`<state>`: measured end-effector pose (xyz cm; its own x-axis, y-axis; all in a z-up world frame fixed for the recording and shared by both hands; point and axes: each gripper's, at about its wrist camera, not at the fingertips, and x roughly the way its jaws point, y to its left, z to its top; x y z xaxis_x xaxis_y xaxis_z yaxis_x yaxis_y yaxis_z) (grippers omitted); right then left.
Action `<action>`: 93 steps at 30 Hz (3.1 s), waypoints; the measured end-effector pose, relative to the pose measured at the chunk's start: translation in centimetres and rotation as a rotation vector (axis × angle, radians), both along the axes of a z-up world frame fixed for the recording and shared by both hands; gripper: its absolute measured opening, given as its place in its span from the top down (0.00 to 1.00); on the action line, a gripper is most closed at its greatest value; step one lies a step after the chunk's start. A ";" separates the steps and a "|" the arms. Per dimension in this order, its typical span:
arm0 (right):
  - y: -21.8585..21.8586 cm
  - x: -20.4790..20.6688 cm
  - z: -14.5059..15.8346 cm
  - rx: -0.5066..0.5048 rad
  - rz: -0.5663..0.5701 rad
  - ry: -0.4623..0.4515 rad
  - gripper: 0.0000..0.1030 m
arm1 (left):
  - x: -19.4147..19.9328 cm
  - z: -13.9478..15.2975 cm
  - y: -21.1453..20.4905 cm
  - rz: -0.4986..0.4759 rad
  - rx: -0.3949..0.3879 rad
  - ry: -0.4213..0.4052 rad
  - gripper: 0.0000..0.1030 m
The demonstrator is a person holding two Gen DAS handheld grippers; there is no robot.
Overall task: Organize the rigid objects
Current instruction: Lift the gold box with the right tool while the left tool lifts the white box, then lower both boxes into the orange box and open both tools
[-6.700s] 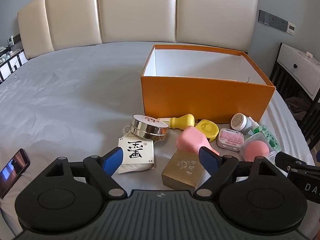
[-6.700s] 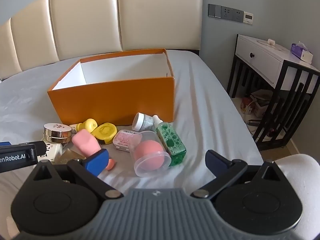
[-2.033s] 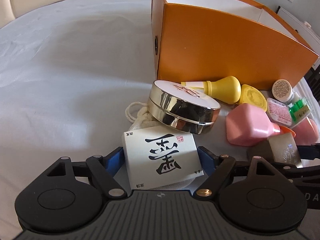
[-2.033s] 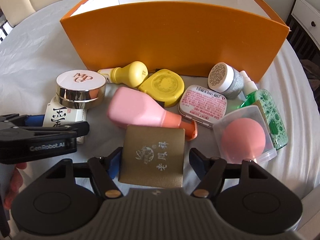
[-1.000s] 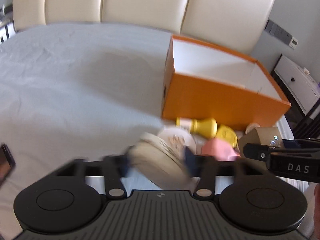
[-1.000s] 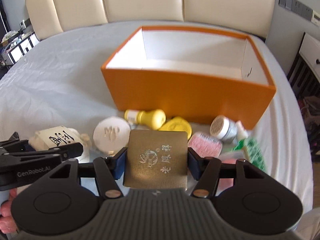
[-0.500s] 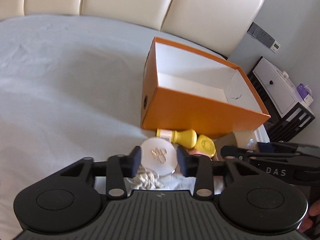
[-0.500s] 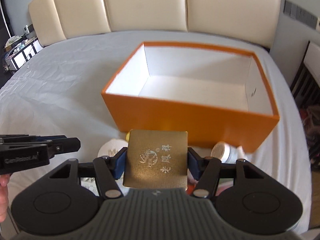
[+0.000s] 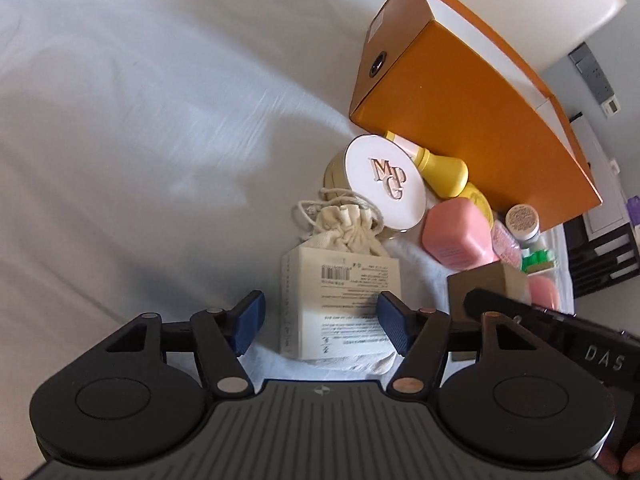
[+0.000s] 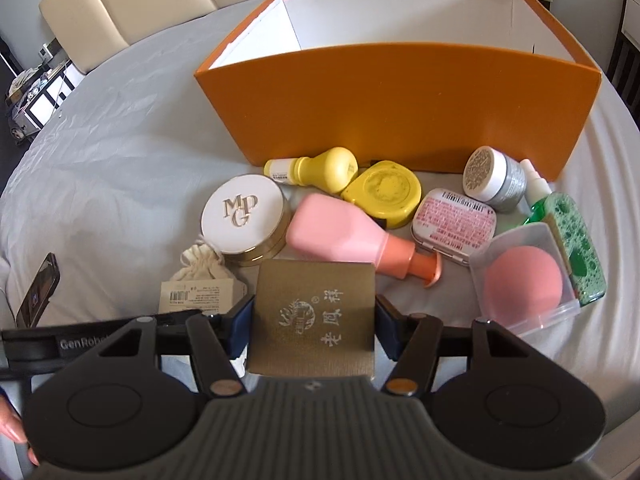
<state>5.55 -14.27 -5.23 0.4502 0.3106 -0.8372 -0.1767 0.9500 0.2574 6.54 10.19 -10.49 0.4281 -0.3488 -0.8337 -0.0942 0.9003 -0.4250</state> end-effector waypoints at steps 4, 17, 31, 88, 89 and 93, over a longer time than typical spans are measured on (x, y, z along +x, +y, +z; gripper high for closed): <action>0.2 0.3 -0.6 0.003 -0.002 0.009 0.40 | 0.7 -0.7 -0.5 -0.011 -0.049 -0.009 0.28; 0.1 0.1 -1.9 -0.046 -0.003 0.035 0.40 | 0.0 3.1 -2.2 -0.042 -0.025 -0.067 0.68; -1.7 -0.7 -0.8 -0.017 -0.005 0.024 0.41 | -0.2 3.8 -5.1 -0.057 0.090 -0.086 0.70; -2.6 19.5 0.4 0.007 -0.082 0.115 0.41 | 18.1 9.8 -11.7 -0.362 0.555 -0.175 0.66; -2.5 19.5 0.5 0.003 -0.079 0.112 0.41 | 18.1 10.0 -11.6 -0.357 0.553 -0.176 0.65; -2.0 19.4 0.7 0.001 -0.074 0.114 0.42 | 18.0 10.7 -11.1 -0.331 0.538 -0.197 0.56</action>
